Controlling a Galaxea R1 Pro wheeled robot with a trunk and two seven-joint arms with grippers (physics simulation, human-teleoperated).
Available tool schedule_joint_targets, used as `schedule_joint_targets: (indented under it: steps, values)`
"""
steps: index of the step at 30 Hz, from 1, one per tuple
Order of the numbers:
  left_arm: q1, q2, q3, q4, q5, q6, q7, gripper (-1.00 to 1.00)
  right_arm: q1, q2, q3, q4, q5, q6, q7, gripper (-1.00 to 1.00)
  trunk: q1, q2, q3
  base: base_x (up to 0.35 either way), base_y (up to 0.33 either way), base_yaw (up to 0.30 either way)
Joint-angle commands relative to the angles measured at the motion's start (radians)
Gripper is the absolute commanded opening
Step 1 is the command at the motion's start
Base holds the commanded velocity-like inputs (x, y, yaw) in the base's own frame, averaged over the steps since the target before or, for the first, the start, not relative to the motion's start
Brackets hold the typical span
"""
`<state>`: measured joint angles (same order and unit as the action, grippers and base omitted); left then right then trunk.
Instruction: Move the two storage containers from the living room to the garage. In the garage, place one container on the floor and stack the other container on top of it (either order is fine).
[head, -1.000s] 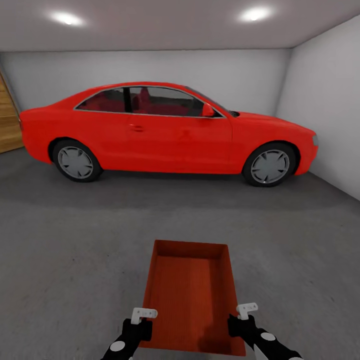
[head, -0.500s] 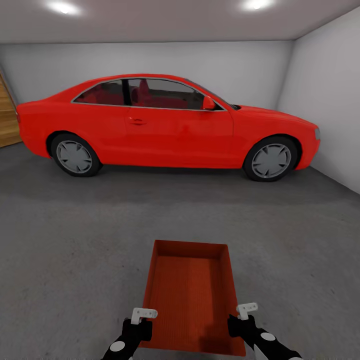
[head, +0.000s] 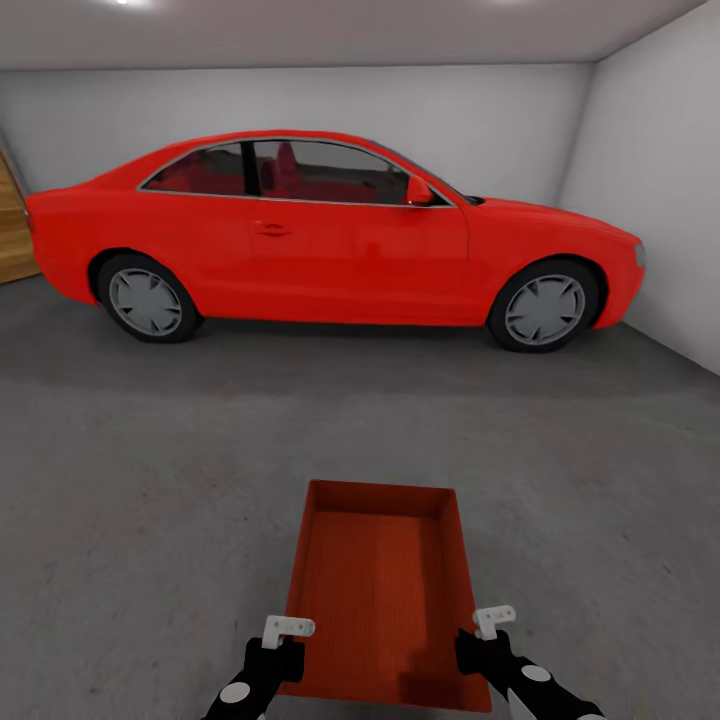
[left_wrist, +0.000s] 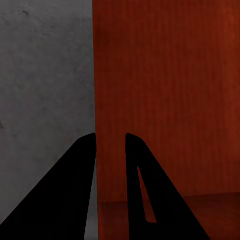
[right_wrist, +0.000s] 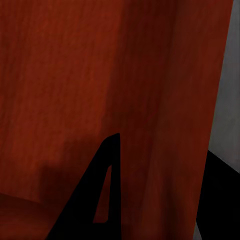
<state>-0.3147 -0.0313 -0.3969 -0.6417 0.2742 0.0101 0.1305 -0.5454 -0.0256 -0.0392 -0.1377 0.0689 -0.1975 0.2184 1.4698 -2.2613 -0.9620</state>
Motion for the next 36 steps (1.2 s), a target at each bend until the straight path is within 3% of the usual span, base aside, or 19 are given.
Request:
schedule_joint_targets:
  steps: [1, 36]
  values:
    - [-0.001, 0.002, 0.018, -0.006, 0.0, -0.001, 0.014, -1.0, -0.001, -0.005, -0.015, 0.003, 0.014, -0.006, 0.015, -1.0, 0.004, -0.008, -0.006, 0.0, 0.0, 0.0]
    - [-0.001, 0.002, 0.017, -0.006, 0.001, -0.001, 0.014, -1.0, -0.001, -0.005, -0.014, 0.003, 0.015, -0.006, 0.015, -1.0, 0.131, -0.239, -0.172, 0.0, 0.0, 0.0]
